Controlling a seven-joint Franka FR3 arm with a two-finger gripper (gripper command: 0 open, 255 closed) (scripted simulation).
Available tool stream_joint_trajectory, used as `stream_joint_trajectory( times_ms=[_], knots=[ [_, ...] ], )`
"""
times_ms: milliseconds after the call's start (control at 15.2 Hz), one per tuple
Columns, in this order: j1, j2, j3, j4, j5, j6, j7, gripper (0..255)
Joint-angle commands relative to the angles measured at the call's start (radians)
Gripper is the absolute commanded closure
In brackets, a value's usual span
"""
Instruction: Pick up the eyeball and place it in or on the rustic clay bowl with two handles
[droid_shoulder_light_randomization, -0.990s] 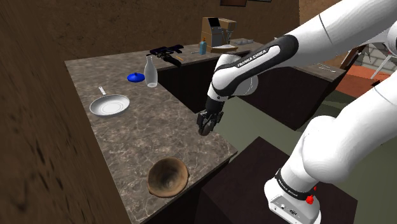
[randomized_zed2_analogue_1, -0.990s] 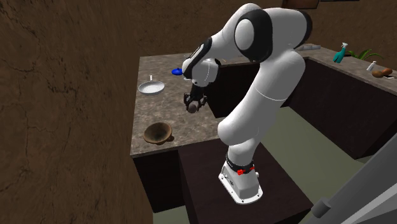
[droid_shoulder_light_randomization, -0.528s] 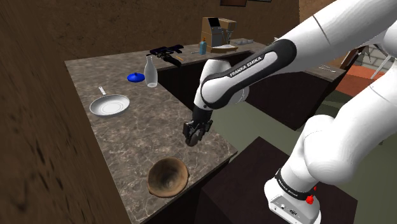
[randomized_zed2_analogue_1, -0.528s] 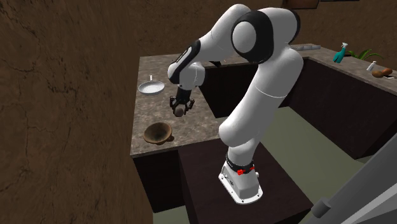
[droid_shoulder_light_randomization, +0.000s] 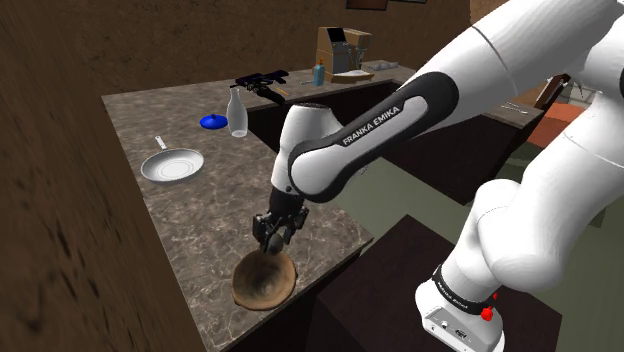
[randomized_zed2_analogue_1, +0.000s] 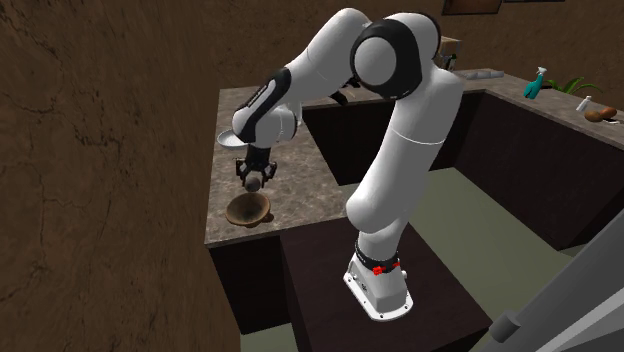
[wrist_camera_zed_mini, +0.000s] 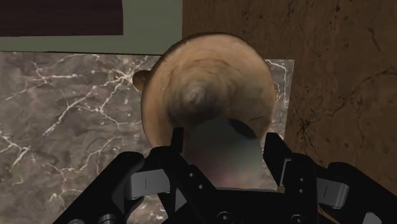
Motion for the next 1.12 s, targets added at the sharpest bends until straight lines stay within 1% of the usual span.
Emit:
stream_joint_trajectory(
  times_ms=[0,858,1056],
  knots=[
    [0.022,0.042,0.035,0.042,-0.011,0.018,0.066,255],
    [0.036,0.208,0.047,0.020,0.068,0.201,-0.028,255],
    [0.036,0.219,0.048,0.020,0.074,0.212,-0.035,255]
  ],
)
